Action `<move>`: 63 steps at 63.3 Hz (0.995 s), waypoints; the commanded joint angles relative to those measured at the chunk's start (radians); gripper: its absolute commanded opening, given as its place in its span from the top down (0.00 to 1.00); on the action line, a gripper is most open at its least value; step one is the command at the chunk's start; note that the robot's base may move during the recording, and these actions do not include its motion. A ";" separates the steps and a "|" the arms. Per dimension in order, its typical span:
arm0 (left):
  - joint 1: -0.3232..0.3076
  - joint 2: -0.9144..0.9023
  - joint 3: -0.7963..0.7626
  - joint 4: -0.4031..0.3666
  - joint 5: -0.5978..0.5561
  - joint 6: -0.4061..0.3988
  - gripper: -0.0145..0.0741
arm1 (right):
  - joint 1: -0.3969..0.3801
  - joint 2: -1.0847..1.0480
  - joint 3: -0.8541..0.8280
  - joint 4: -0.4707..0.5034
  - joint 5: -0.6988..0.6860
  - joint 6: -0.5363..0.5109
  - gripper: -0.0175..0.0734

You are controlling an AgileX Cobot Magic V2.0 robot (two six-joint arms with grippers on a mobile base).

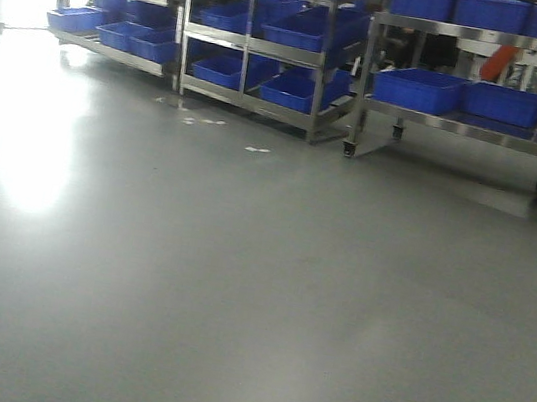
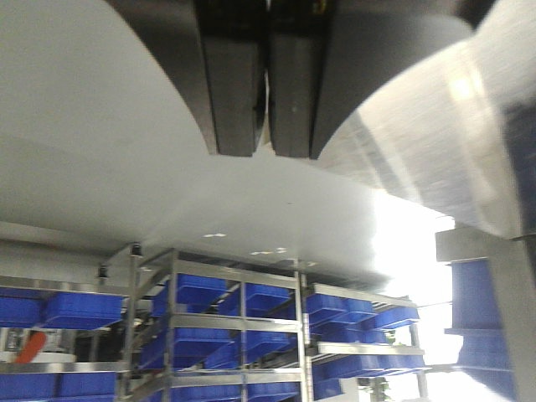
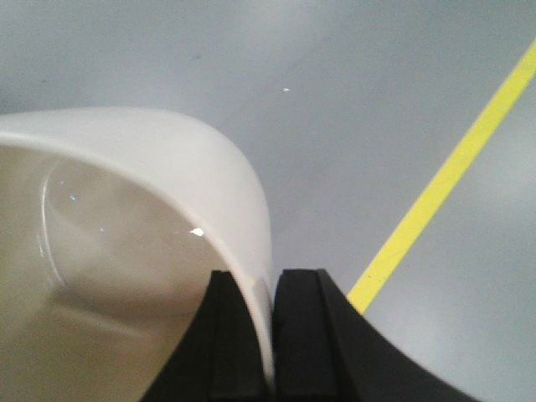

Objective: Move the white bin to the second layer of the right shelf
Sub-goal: 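Drive away from the table carrying the bin in the right gripper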

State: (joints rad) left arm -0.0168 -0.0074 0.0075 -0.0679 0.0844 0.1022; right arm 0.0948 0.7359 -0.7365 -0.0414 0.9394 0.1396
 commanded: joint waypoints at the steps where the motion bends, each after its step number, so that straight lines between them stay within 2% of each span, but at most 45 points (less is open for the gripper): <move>1: -0.004 -0.013 0.037 -0.006 -0.084 -0.003 0.74 | -0.005 -0.003 -0.029 -0.001 -0.071 -0.007 0.75; 63: -0.004 -0.013 0.037 -0.006 -0.084 -0.003 0.74 | -0.005 -0.003 -0.029 -0.001 -0.068 -0.007 0.75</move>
State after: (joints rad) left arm -0.0168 -0.0074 0.0075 -0.0679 0.0844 0.1022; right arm 0.0948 0.7359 -0.7365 -0.0414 0.9394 0.1396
